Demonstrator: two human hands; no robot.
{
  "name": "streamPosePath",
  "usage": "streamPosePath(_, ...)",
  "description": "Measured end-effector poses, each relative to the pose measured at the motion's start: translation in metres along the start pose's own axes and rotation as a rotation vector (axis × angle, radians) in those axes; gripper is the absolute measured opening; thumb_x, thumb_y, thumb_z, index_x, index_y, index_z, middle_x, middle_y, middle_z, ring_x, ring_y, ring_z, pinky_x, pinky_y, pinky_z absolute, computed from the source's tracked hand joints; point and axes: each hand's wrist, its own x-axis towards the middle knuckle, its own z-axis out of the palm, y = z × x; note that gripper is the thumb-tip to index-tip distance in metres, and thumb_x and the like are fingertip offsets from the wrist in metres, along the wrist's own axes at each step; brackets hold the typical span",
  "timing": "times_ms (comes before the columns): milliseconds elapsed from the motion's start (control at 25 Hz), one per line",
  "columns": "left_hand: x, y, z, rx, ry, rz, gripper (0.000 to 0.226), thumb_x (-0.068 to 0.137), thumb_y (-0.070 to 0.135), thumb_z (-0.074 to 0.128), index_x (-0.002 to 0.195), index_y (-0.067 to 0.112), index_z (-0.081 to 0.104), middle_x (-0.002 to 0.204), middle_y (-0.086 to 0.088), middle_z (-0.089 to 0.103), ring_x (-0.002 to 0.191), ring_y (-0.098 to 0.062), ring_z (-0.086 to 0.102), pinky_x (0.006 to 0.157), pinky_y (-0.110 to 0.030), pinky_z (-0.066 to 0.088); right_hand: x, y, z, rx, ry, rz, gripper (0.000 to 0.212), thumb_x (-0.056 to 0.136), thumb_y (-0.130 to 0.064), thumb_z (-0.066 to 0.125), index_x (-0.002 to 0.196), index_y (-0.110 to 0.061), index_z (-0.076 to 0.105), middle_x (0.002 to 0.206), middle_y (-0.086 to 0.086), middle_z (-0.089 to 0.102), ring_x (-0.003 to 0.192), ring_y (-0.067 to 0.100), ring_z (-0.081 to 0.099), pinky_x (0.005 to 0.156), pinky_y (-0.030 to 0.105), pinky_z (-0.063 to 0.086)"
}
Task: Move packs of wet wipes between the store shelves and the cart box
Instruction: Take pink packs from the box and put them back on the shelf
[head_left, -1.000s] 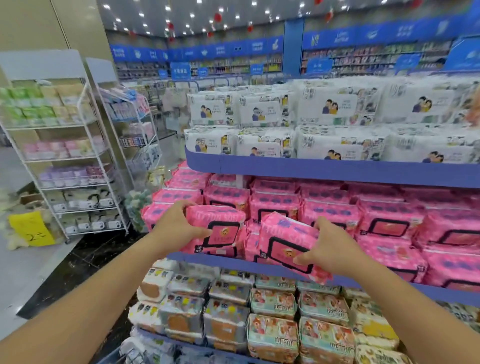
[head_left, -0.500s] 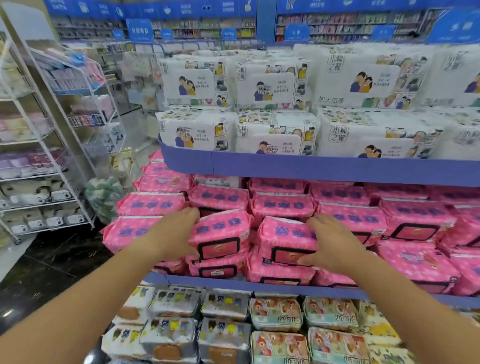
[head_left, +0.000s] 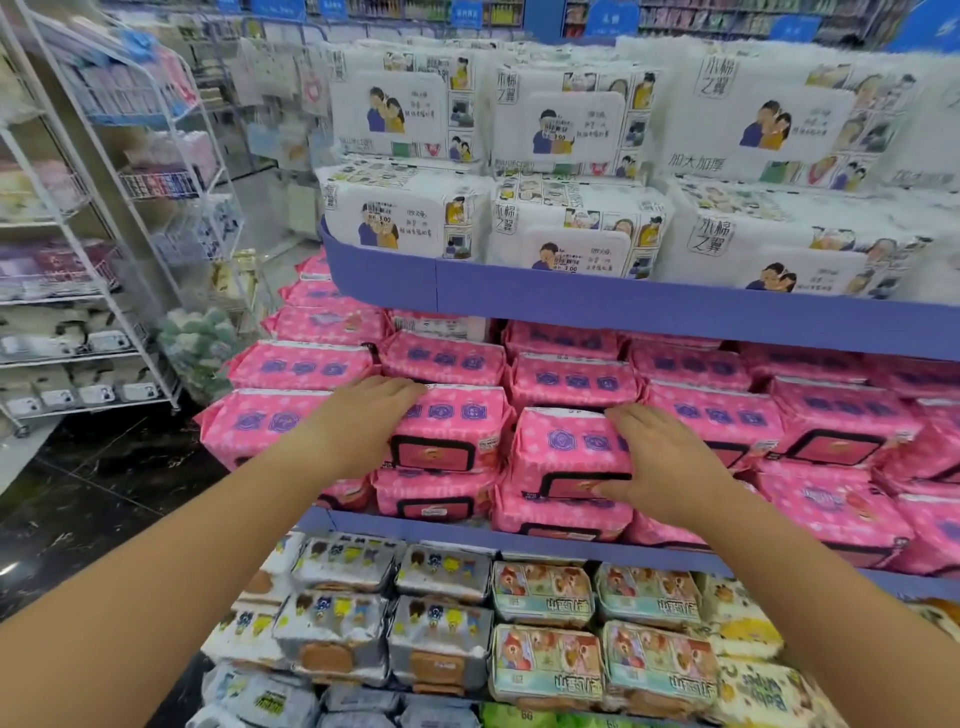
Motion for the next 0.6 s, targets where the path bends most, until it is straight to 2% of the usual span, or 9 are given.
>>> streamPosePath(80,-0.011,0.019,-0.003,-0.121,0.046,-0.089,0.082,0.092,0.02,0.067,0.161,0.019,0.023,0.166,-0.006,0.029,0.152,-0.029,0.028,0.125,-0.047,0.019,-0.01,-0.005,-0.003,0.186,0.039,0.024,0.081,0.088,-0.048,0.069,0.153,-0.015,0.034,0.157,0.005,0.038,0.145,0.025,0.033,0.119,0.038,0.028)
streamPosePath(160,-0.032,0.046,-0.007,-0.469,0.174,-0.21,0.068,0.097,0.028,0.065,0.157,0.021,0.033,0.163,-0.003,0.036,0.145,-0.029,0.041,0.121,-0.048,0.03,-0.023,-0.01,-0.002,0.366,0.094,0.049,0.067,0.093,-0.039,0.065,0.152,-0.018,0.039,0.154,0.004,0.043,0.14,0.023,0.041,0.115,0.039,0.035)
streamPosePath(240,-0.056,0.076,-0.011,-0.848,0.318,-0.315,0.058,0.099,0.026,0.064,0.152,0.023,0.042,0.156,0.002,0.045,0.137,-0.023,0.05,0.114,-0.042,0.04,-0.038,-0.013,-0.001,0.547,0.133,0.109,0.059,0.095,-0.038,0.064,0.148,-0.02,0.046,0.151,0.0,0.048,0.135,0.019,0.047,0.109,0.036,0.04)
streamPosePath(360,-0.088,0.127,-0.015,-1.274,0.405,-0.484,0.05,0.1,0.027,0.064,0.147,0.02,0.049,0.142,0.004,0.056,0.126,-0.013,0.054,0.11,-0.036,0.041,-0.065,-0.022,-0.003,0.888,0.144,0.206,0.051,0.097,-0.038,0.063,0.143,-0.02,0.052,0.146,-0.002,0.053,0.126,0.014,0.052,0.096,0.028,0.04)
streamPosePath(480,-0.119,0.176,-0.013,-1.454,0.425,-0.614,0.044,0.102,0.035,0.058,0.143,0.019,0.051,0.135,0.007,0.055,0.119,-0.013,0.053,0.104,-0.037,0.043,-0.097,-0.031,-0.007,1.117,0.134,0.263,0.052,0.1,-0.043,0.056,0.145,-0.018,0.05,0.148,0.001,0.052,0.129,0.018,0.051,0.094,0.029,0.038)
streamPosePath(600,-0.152,0.205,0.009,-1.537,0.39,-0.732,0.045,0.103,0.045,0.053,0.142,0.024,0.051,0.14,0.005,0.052,0.13,-0.019,0.051,0.099,-0.038,0.041,-0.133,-0.042,-0.001,1.186,0.087,0.282,0.053,0.103,-0.046,0.047,0.149,-0.021,0.043,0.153,0.0,0.044,0.137,0.021,0.044,0.095,0.033,0.037)
